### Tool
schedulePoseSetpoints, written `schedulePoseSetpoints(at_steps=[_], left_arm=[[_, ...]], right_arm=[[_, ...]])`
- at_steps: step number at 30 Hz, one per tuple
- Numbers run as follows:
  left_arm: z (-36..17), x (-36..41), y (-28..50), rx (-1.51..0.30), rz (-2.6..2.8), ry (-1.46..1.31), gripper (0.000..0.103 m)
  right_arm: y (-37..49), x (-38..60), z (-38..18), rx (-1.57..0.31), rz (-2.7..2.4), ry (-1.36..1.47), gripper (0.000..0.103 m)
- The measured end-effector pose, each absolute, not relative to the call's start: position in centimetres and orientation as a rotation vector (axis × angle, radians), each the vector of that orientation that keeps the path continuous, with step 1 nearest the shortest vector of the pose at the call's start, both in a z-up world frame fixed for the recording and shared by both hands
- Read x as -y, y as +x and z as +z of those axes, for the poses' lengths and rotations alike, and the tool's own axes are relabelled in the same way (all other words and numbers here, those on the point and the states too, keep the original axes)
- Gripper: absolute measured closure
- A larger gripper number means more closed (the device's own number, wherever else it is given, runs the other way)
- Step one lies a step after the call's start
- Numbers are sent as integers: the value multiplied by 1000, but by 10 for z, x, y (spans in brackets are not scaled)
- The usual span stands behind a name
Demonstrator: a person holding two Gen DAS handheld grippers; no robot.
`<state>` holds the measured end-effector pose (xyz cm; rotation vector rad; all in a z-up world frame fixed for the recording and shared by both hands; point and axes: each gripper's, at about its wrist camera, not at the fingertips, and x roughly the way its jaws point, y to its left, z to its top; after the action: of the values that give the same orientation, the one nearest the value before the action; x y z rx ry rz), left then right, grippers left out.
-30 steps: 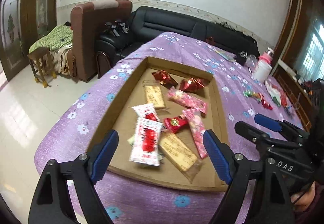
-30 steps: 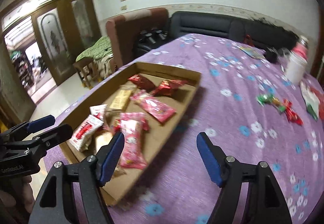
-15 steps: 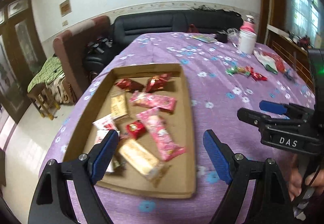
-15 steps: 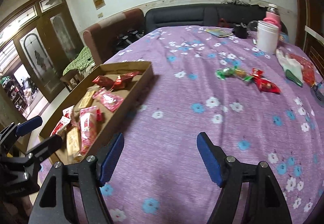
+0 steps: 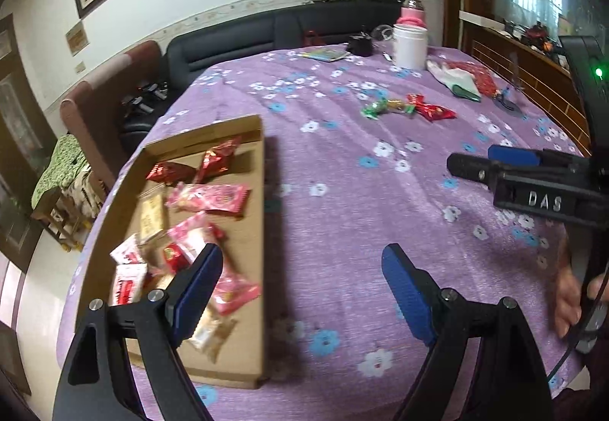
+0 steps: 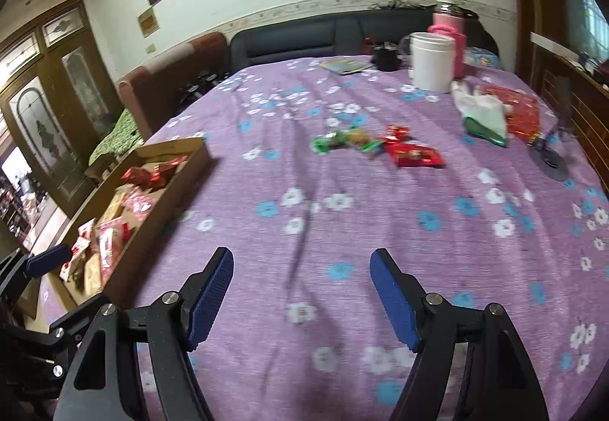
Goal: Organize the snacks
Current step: 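Move both open tools away from the tray toward the loose snacks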
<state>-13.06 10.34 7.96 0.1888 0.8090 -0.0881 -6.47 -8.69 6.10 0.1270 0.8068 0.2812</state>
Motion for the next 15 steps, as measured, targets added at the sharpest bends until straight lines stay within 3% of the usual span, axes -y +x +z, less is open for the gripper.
schedulePoseSetpoints(at_steps=[15], left_arm=[[71,-96,-126,-846,-179,125,18]], right_arm=[[-29,166,59,-816,71,110,25]])
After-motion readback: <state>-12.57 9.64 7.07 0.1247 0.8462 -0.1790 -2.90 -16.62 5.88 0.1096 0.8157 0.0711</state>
